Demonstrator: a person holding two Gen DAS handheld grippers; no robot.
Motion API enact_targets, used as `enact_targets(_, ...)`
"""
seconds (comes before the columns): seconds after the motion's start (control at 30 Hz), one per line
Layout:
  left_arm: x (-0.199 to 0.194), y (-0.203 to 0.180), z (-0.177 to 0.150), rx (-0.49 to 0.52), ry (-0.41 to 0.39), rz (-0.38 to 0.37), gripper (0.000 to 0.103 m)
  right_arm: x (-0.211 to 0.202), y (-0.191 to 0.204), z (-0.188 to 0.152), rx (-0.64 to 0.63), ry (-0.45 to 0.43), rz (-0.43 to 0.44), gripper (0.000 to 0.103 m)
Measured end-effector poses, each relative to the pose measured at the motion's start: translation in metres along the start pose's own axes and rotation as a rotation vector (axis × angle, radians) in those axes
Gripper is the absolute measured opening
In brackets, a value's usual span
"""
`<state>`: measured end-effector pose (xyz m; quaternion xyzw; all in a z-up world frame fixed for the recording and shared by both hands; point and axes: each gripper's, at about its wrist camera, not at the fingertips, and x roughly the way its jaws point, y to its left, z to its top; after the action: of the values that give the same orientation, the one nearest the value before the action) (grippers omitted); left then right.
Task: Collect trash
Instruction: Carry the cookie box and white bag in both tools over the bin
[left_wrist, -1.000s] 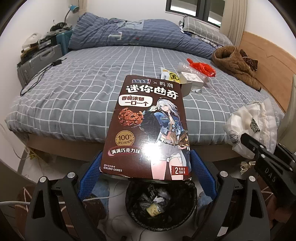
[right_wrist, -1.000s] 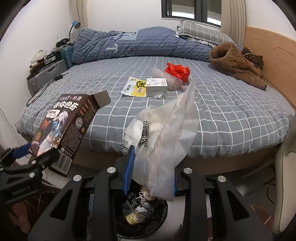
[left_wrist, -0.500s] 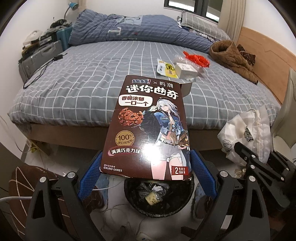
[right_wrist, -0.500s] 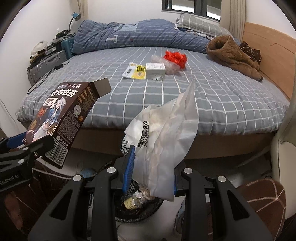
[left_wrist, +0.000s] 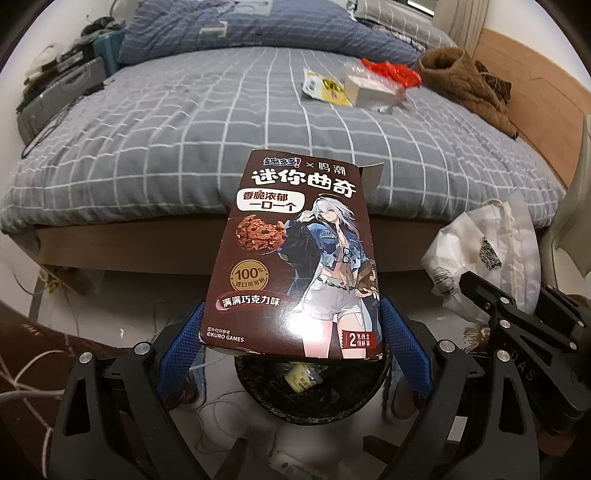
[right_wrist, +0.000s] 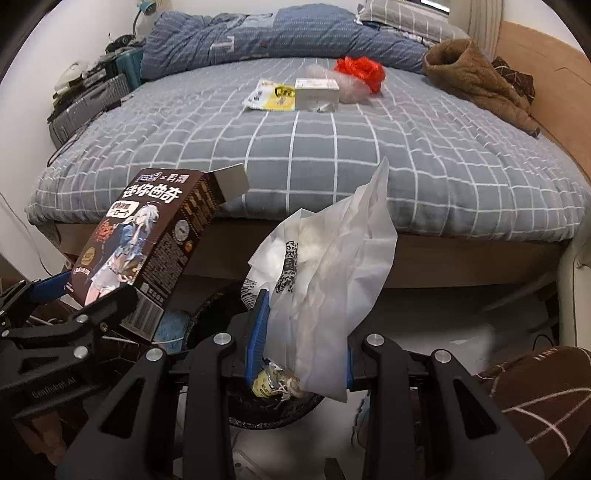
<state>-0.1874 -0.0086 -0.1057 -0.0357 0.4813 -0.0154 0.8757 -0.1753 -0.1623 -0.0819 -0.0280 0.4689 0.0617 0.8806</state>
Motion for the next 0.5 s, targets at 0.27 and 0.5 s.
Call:
enact_targets(0.27, 0.034, -0.002, 0.000, 0.020, 0.064, 0.001, 0.089, 0.035, 0.001, 0.003, -0.018, 0.072, 0.003, 0.031)
enact_targets(0.5, 0.062, -0.006, -0.011, 0.026, 0.143, 0.001, 0.089, 0.054, -0.018, -0.007, 0.015, 0.134, 0.005, 0.031)
